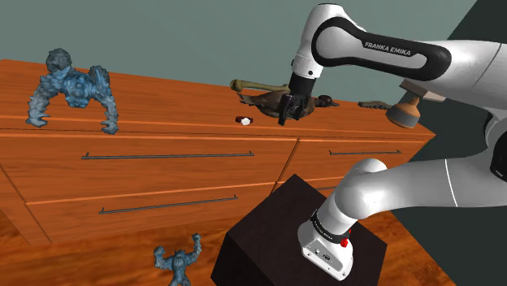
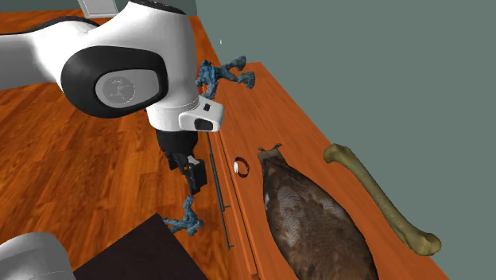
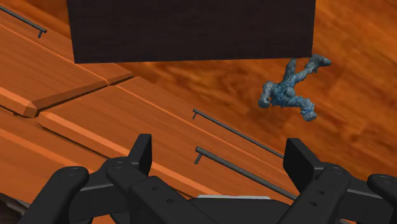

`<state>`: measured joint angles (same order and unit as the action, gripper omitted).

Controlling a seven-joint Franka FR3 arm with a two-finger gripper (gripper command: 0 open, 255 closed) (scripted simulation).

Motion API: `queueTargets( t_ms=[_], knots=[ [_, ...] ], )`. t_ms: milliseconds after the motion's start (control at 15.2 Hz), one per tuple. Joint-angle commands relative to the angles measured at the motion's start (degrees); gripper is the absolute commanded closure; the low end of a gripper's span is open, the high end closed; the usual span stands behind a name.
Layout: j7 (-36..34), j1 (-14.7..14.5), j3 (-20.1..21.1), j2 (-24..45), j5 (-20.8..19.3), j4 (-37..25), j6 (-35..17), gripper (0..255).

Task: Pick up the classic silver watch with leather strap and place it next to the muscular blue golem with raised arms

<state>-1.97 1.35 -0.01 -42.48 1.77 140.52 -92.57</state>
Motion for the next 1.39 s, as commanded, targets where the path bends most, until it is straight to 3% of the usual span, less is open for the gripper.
queueTargets(
  t_ms=[0,462,924,1320],
  knots=[
    [0.0,0.0,0.0,0.0,0.0,0.0,0.0,0],
    [20.41,-5.58,-3.6,11.7,-4.35,-3.16,-14.16,0],
    [39.83,-11.44,-5.56,22.98,-5.26,-8.49,-26.17,0],
    [41.87,-11.99,-5.82,25.69,-5.17,-6.72,-31.26,0]
  ],
)
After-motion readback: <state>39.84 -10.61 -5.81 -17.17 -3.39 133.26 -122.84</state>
